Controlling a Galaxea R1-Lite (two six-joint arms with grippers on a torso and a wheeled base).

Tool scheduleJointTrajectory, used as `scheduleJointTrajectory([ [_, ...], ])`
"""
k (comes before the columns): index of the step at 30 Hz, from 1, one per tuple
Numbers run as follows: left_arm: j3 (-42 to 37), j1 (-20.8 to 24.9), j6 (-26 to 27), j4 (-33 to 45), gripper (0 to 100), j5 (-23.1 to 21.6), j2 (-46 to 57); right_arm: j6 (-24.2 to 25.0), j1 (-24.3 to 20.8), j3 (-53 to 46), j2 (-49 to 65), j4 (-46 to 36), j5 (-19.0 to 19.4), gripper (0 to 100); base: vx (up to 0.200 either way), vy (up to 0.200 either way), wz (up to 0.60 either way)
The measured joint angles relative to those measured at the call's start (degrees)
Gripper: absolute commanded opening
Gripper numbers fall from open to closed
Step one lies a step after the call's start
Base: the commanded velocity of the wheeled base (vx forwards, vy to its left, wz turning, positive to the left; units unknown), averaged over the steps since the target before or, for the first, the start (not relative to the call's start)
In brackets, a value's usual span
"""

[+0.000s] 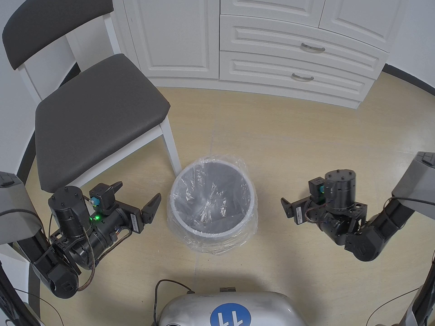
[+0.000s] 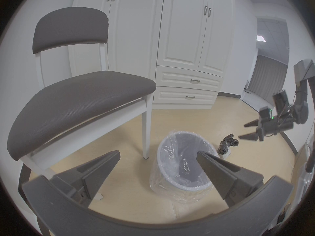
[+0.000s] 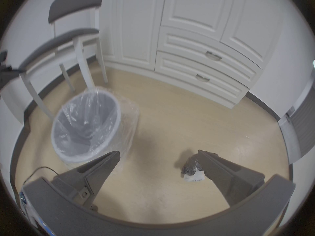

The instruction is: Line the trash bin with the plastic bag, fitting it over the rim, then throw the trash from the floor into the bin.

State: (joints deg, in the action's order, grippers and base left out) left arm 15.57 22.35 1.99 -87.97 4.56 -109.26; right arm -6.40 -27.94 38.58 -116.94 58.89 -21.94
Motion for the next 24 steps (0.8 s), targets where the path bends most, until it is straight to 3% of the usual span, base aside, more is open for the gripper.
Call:
scheduleJointTrajectory([
  [4, -0.1, 0.3, 0.2, 0.0, 100, 0.1, -1.7, 0.7, 1.4, -3.9, 4.8, 3.7, 2.7, 100, 0.0, 0.0, 0.0],
  [11, 1.5, -2.0, 0.3, 0.0, 100, 0.3, -10.1, 1.3, 1.8, -5.4, 11.4, 1.9, 4.5, 100, 0.0, 0.0, 0.0],
  [24, 19.7, -8.0, -5.0, 0.4, 100, 0.3, -27.1, 1.8, 1.9, -2.8, 14.1, 1.3, 4.9, 100, 0.0, 0.0, 0.0],
])
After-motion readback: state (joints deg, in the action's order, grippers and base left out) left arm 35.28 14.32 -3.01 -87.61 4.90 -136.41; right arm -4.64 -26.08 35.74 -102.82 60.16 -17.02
